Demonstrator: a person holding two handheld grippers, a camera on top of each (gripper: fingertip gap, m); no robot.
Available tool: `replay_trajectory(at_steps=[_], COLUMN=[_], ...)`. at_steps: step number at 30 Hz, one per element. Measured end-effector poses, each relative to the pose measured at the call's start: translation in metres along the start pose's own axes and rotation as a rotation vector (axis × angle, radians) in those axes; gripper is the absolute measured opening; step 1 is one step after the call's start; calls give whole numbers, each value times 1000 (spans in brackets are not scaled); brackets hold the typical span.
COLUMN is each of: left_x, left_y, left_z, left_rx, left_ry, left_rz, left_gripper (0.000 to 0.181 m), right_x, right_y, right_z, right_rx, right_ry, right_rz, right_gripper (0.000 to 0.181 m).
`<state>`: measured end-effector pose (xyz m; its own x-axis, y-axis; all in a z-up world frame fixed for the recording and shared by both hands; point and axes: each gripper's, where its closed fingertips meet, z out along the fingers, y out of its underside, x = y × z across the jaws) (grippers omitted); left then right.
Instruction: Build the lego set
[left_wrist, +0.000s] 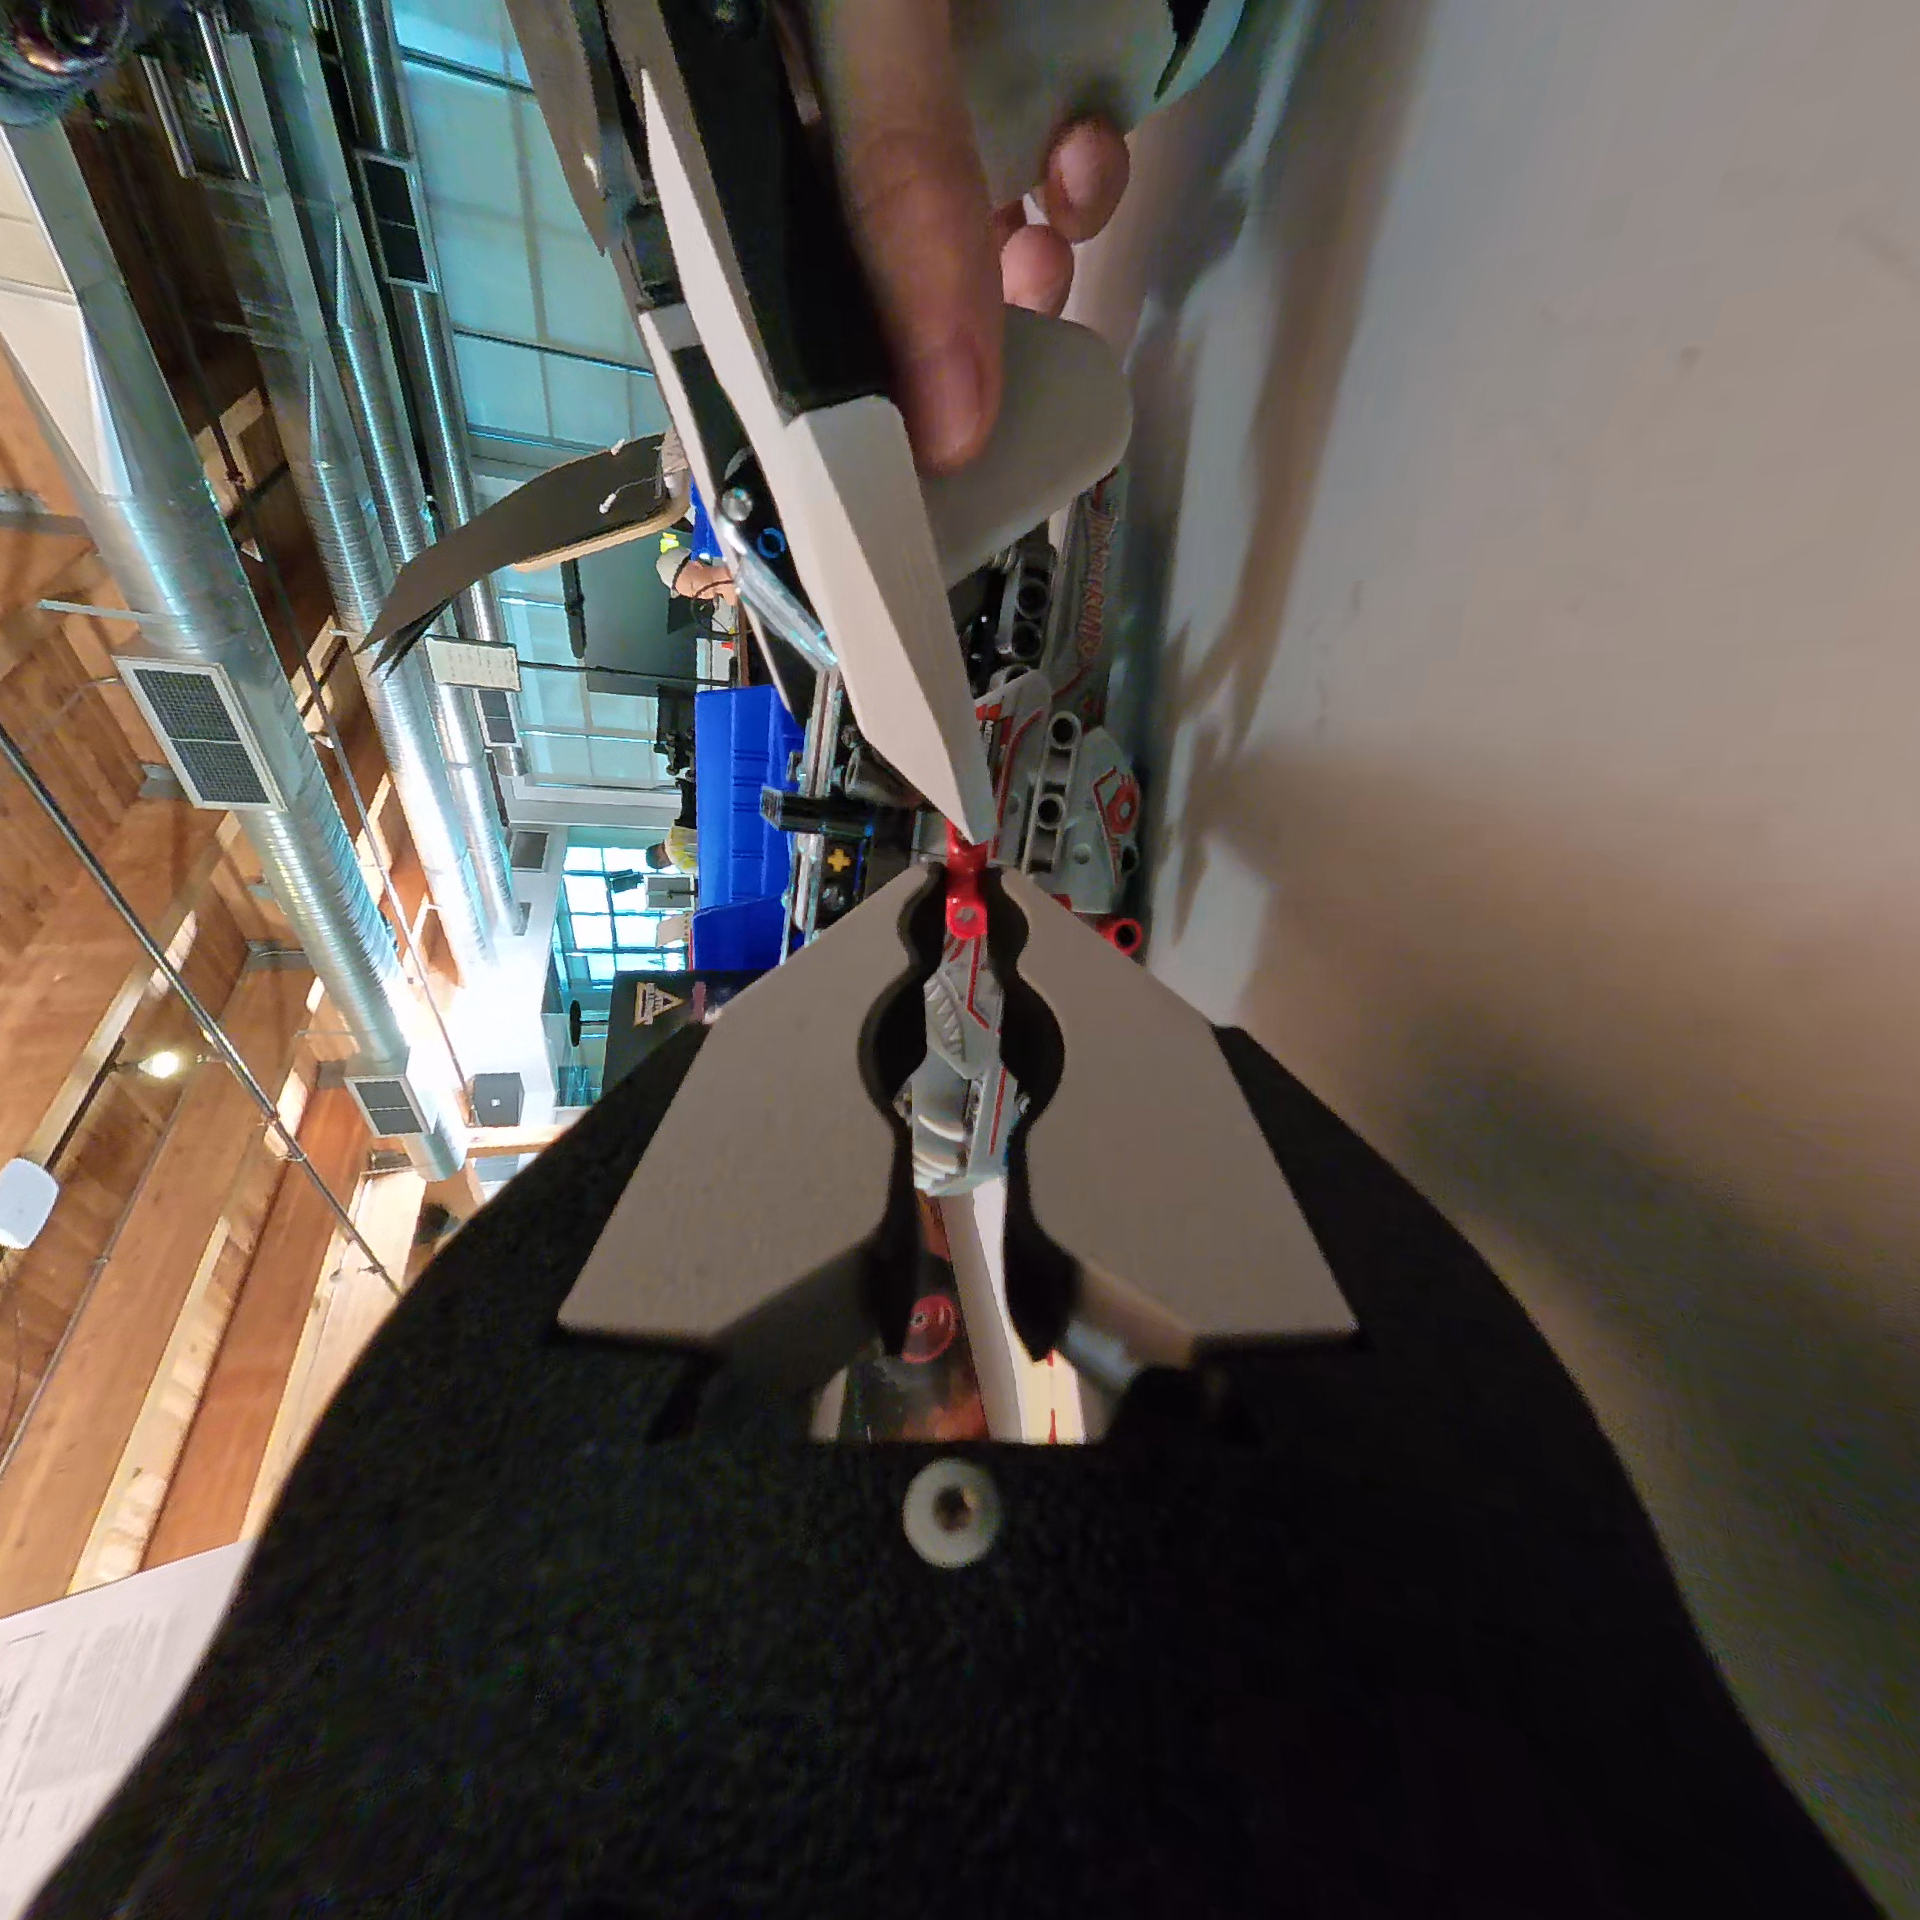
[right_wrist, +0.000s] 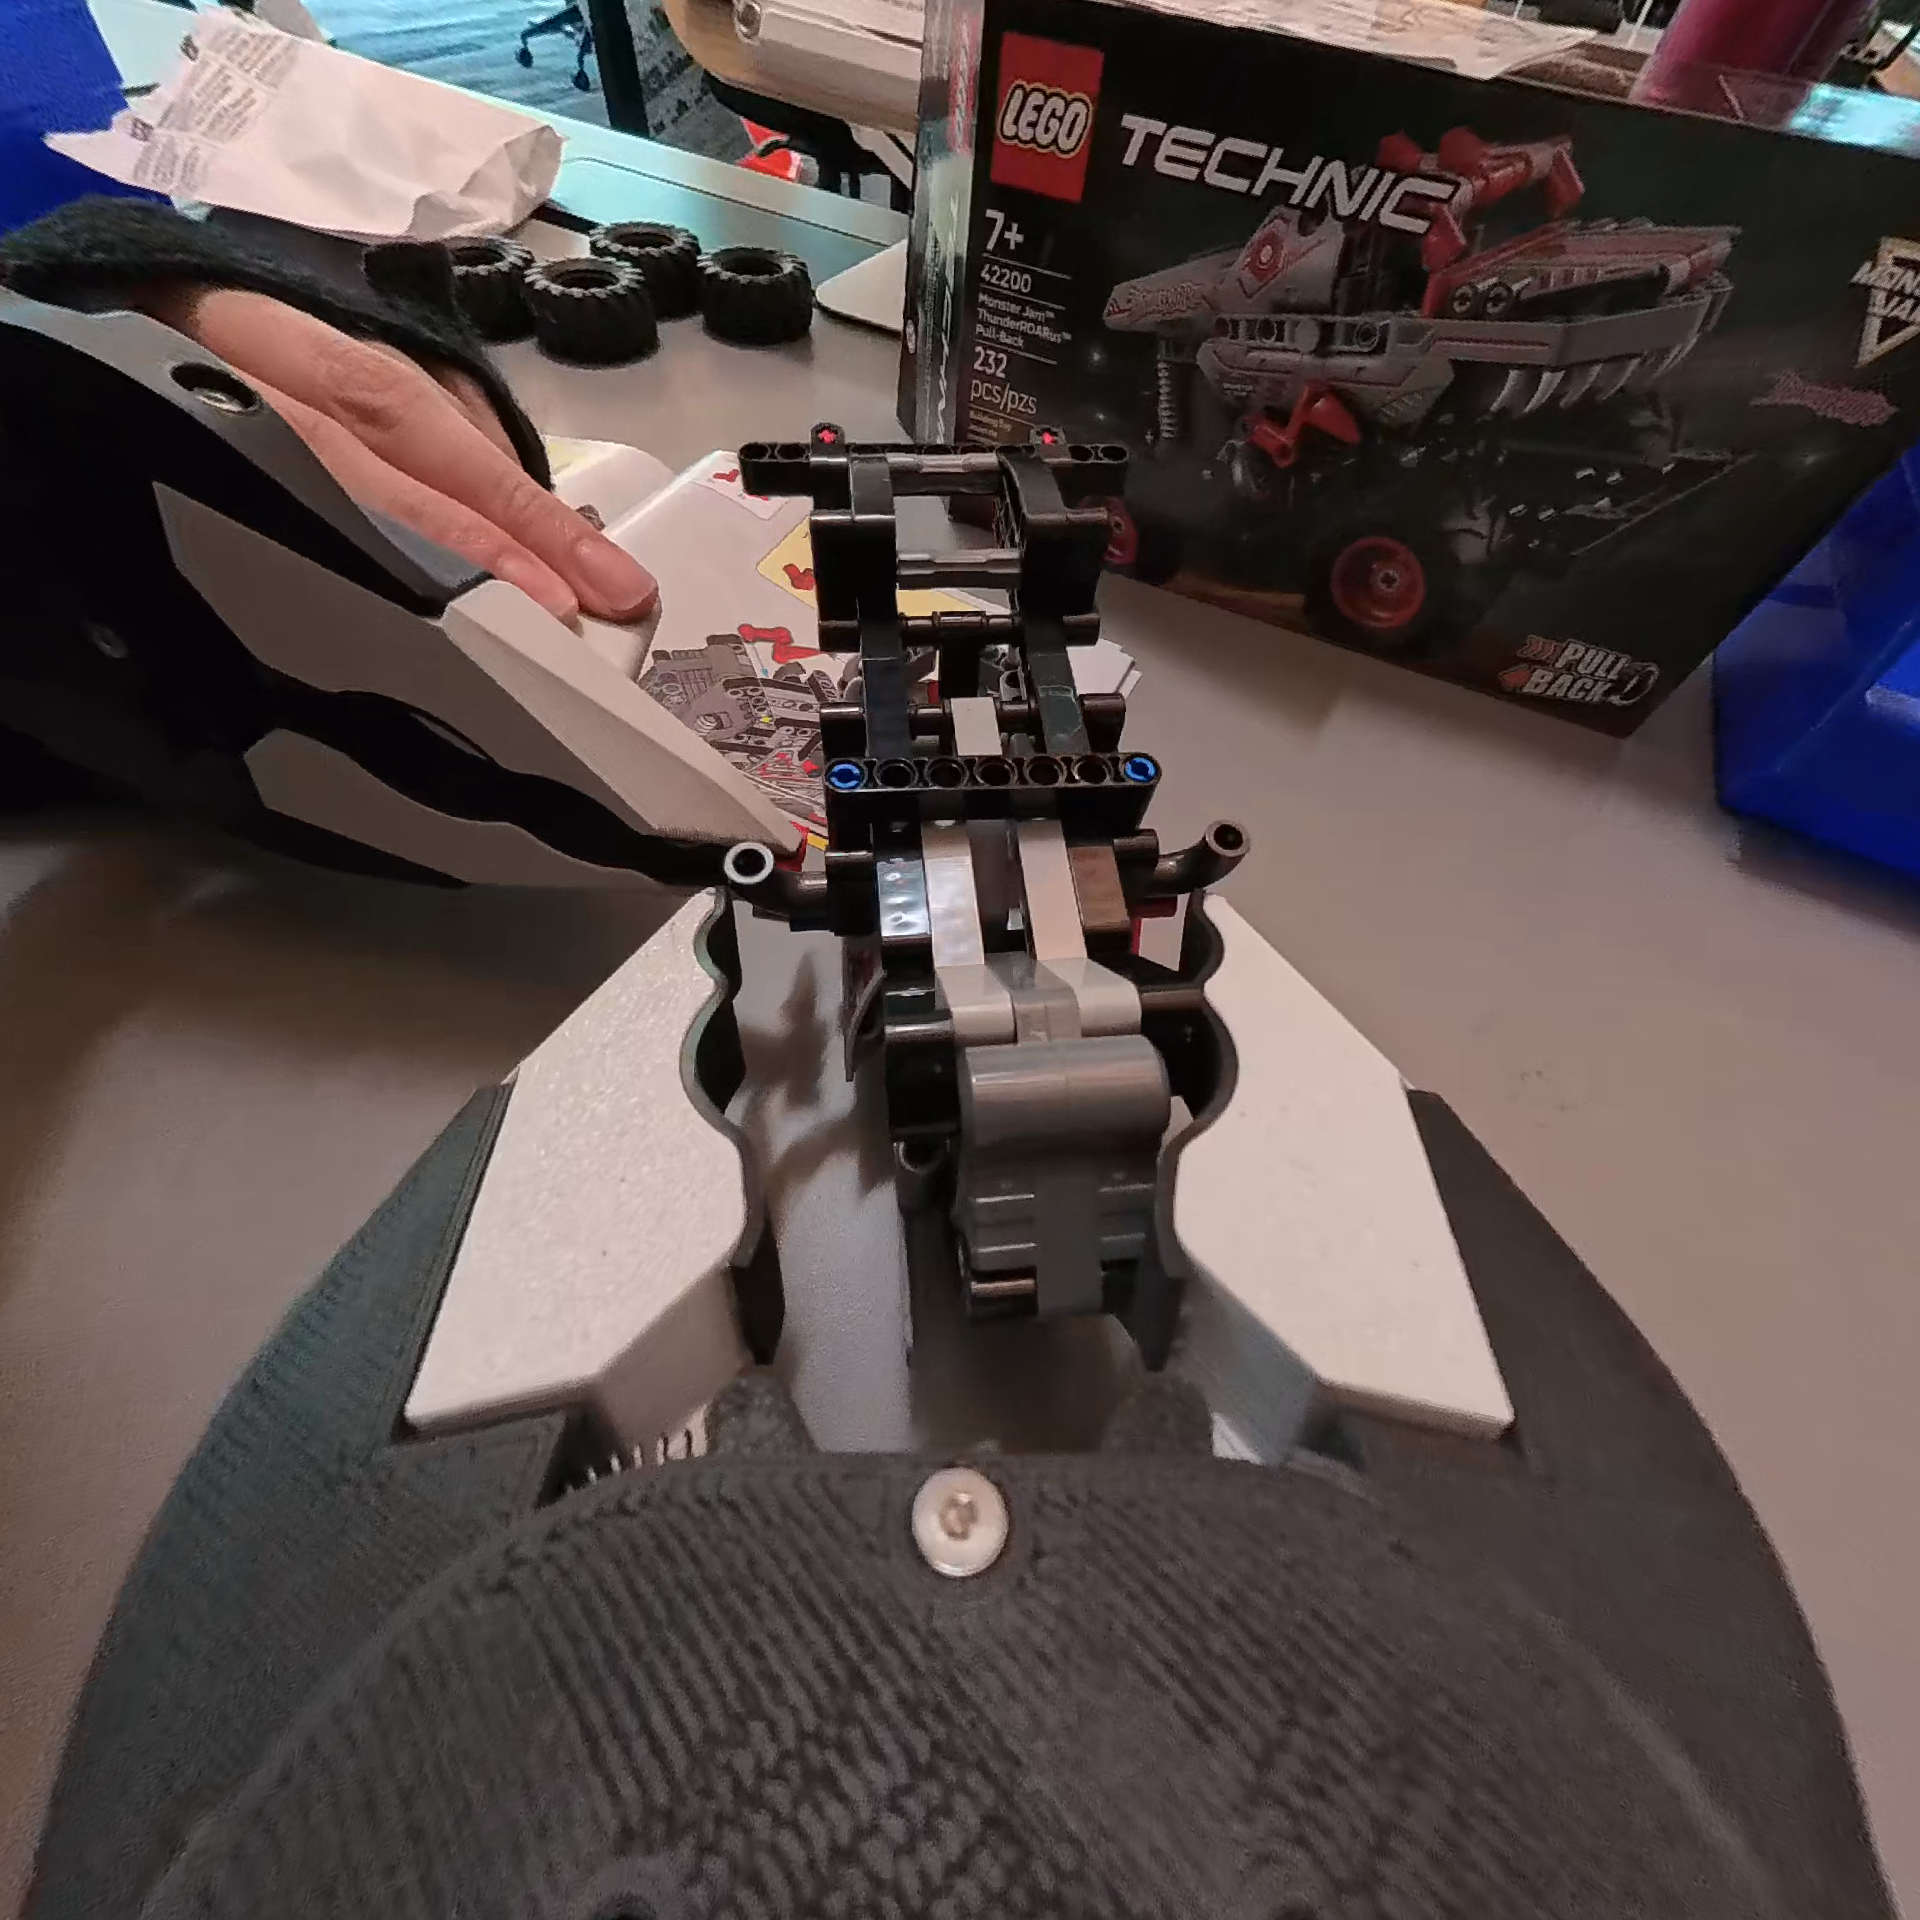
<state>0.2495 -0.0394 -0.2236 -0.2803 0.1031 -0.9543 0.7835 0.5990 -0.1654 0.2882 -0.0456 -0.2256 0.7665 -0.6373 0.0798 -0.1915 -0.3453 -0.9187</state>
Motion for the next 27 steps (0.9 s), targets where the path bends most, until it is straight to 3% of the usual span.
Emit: replay_trajectory(at_steps=[7,27], left_x=[-1,-2], left_y=[-8,-1], left_z=[-1,1], left_rx=[10,-30], left_ry=[-10,-1], left_rz=[10,18], left_gripper=[4,4], right_x=[-2,-1], right_y=[-1,-1], right_z=[-2,-2], right_rx=[14,18], right_ry=[-31,-37], right_rz=[0,-51], right_gripper=[83,80])
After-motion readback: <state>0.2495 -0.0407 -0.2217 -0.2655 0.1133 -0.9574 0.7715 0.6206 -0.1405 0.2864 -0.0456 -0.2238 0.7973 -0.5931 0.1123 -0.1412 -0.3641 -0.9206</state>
